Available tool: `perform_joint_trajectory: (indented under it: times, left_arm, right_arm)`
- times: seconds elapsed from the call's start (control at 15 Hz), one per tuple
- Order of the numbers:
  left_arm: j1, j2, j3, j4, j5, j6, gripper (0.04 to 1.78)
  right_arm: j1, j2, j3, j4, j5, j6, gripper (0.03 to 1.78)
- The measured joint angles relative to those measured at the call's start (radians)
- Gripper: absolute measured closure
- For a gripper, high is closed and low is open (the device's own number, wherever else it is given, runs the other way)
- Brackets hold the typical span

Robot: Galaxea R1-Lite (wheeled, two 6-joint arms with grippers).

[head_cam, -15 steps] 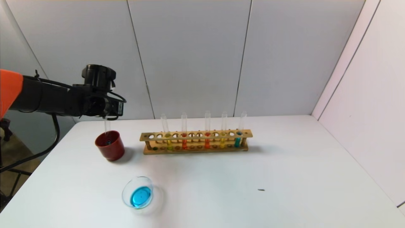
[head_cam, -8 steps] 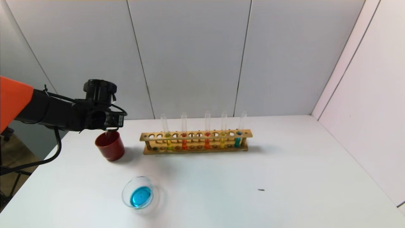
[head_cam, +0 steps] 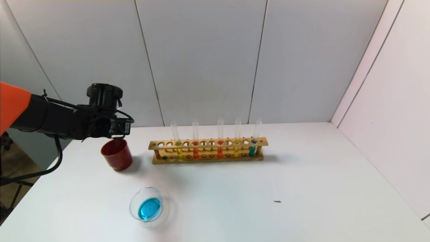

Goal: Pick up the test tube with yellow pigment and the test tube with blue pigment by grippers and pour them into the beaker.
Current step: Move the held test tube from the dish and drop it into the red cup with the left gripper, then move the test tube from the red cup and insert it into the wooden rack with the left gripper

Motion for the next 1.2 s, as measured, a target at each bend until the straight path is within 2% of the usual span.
perform_joint_trajectory:
  times: [0.2, 0.4, 0.73, 1.0, 1.2]
  left_arm:
    - [-0.027, -0.055, 0.0, 0.003, 0.001, 0.02, 0.36]
    - [-0.1, -0.136, 0.037, 0.003, 0.006, 0.015, 0.11]
    - [-0.249, -0.249, 0.13, -0.003, 0.063, -0.07, 0.07]
    - [-0.326, -0.31, 0.216, -0.006, 0.076, -0.133, 0.07]
    - [-0.38, -0.314, 0.267, -0.058, 0.102, -0.168, 0.07]
  right_arm:
    - [0.0, 0.0, 0.0, 0.0, 0.0, 0.0, 0.11]
    - [0.0, 0.0, 0.0, 0.0, 0.0, 0.0, 0.11]
    - [0.0, 0.0, 0.0, 0.0, 0.0, 0.0, 0.11]
    - [0.0, 0.0, 0.0, 0.0, 0.0, 0.0, 0.11]
    - [0.0, 0.0, 0.0, 0.0, 0.0, 0.0, 0.11]
